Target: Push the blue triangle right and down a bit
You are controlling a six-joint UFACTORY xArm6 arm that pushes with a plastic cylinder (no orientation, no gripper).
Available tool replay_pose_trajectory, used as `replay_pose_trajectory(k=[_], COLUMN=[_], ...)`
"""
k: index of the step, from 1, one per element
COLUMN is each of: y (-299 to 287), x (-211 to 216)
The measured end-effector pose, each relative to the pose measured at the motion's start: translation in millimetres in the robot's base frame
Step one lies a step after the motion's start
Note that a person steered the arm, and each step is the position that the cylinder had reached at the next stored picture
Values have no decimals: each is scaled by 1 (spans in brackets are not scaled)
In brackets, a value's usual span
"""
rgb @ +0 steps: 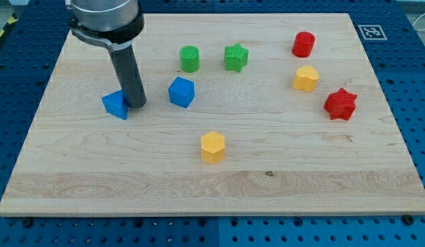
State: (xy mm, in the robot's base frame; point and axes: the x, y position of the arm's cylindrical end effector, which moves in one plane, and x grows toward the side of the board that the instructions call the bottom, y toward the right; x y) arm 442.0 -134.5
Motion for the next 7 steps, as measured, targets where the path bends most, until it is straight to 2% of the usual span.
replay_pose_trajectory(k=[3,4,5,7], y=[-4,-23,-55,-59], x=[41,55,51,-13])
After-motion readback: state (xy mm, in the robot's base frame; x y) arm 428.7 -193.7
